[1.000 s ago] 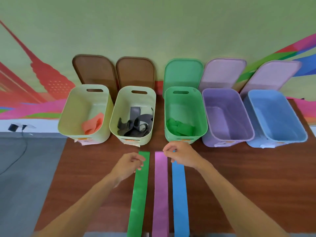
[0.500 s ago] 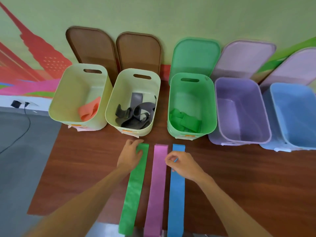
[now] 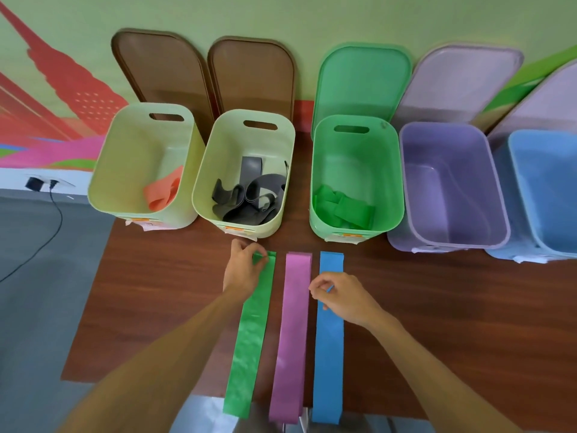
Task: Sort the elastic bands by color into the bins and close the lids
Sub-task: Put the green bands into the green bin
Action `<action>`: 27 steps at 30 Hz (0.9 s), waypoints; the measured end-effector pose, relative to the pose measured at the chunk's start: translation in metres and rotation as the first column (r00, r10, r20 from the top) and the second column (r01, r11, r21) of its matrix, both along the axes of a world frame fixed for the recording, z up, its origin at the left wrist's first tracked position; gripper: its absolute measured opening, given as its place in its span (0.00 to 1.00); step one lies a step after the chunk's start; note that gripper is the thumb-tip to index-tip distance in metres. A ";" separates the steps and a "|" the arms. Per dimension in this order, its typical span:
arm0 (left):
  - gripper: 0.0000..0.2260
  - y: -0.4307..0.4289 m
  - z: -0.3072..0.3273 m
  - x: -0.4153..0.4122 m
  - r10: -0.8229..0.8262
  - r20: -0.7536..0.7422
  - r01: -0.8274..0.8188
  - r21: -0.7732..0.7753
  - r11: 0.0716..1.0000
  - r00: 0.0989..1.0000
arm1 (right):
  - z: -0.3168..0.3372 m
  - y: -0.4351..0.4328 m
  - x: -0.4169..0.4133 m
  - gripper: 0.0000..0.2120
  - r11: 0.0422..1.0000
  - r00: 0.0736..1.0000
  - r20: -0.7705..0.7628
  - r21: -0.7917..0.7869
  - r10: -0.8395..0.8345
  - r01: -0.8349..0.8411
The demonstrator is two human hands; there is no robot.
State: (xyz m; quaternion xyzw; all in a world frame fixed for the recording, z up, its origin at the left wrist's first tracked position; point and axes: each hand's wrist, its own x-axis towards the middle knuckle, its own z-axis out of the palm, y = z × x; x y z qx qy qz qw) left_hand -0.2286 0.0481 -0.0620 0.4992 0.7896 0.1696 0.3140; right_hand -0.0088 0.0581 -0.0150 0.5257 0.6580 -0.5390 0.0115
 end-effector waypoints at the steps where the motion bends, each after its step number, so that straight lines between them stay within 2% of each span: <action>1: 0.03 -0.001 0.000 0.000 -0.003 -0.001 0.003 0.001 1.000 1.000 | 0.000 -0.001 -0.001 0.07 1.000 1.000 -0.001 0.001 0.001 -0.001; 6: 0.02 -0.013 0.003 -0.013 -0.087 -0.007 0.087 0.108 0.990 0.996 | 0.005 0.003 -0.016 0.07 0.999 1.000 -0.002 0.036 0.026 -0.026; 9: 0.01 -0.019 0.017 -0.027 -0.121 -0.040 0.123 0.057 0.991 0.992 | 0.006 0.013 -0.037 0.09 0.991 0.998 0.023 0.123 0.057 -0.060; 13: 0.03 -0.030 0.041 -0.052 -0.148 0.165 0.146 0.025 0.989 0.975 | 0.004 0.025 -0.075 0.11 0.980 0.995 0.074 0.180 0.073 -0.085; 17: 0.07 -0.049 0.058 -0.075 -0.121 0.239 0.110 0.059 0.992 0.964 | -0.006 0.028 -0.113 0.15 0.962 0.967 0.237 0.230 0.094 -0.150; 20: 0.11 -0.059 0.066 -0.090 -0.101 0.242 0.100 0.017 0.995 0.965 | -0.016 0.021 -0.129 0.17 0.951 0.920 0.388 0.258 0.063 -0.174; 23: 0.14 -0.069 0.073 -0.104 -0.111 0.264 0.116 -0.003 0.993 0.958 | -0.027 0.015 -0.136 0.16 0.931 0.898 0.440 0.320 0.018 -0.175; 27: 0.06 -0.078 0.080 -0.115 -0.127 0.226 0.117 0.054 0.992 0.966 | -0.028 0.010 -0.142 0.07 0.911 0.893 0.449 0.384 -0.042 -0.150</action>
